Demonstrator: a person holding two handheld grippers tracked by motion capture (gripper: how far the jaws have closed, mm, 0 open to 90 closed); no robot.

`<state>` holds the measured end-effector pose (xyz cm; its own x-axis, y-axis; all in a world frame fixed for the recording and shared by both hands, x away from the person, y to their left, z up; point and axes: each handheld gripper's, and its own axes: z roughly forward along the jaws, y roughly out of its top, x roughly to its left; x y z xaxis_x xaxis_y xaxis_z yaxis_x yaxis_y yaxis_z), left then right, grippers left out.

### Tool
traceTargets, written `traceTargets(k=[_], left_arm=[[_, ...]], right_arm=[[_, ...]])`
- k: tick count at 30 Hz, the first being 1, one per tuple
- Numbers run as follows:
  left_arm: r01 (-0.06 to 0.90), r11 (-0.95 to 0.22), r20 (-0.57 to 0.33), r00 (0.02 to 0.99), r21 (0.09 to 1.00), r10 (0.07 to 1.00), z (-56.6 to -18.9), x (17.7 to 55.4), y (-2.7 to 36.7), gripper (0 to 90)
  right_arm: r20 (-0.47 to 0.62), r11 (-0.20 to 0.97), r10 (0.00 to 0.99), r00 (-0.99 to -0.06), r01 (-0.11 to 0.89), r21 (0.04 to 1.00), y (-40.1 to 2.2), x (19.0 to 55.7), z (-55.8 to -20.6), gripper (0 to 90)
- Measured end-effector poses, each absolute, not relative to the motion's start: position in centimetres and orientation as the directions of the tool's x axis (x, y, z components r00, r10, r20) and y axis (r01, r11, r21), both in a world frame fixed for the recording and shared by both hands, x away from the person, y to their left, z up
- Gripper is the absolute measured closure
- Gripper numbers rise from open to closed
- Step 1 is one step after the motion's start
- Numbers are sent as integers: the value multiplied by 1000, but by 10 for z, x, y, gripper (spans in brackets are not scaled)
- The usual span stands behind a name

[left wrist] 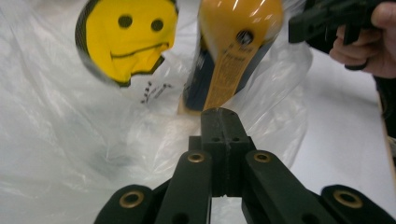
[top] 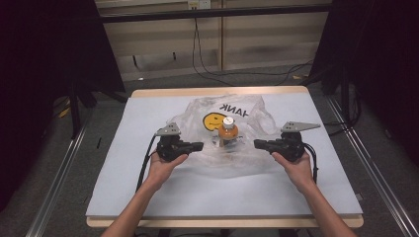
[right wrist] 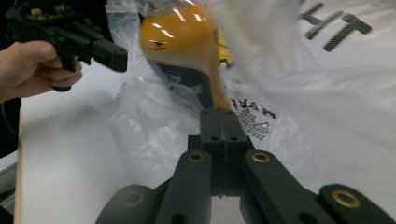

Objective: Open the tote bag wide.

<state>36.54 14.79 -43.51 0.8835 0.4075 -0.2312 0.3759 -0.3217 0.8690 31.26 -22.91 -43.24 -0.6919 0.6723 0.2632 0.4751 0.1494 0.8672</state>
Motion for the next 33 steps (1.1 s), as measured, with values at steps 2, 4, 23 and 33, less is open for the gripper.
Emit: traceTargets(k=[2, 4, 23, 33], left_arm=[[373, -305, -237, 884, 876, 402, -431, 365, 149, 900], [371, -294, -237, 884, 881, 404, -427, 365, 149, 900], [318, -139, -216, 847, 938, 486, -363, 417, 178, 900], [411, -106, -297, 792, 905, 534, -373, 461, 172, 900]], right_arm=[[256, 151, 668, -699, 463, 873, -228, 306, -427, 900], [248, 147, 663, -707, 447, 882, -230, 303, -421, 900], [210, 68, 705, -677, 360, 931, -254, 324, -361, 900], [160, 91, 728, -667, 326, 941, -259, 346, -331, 900]])
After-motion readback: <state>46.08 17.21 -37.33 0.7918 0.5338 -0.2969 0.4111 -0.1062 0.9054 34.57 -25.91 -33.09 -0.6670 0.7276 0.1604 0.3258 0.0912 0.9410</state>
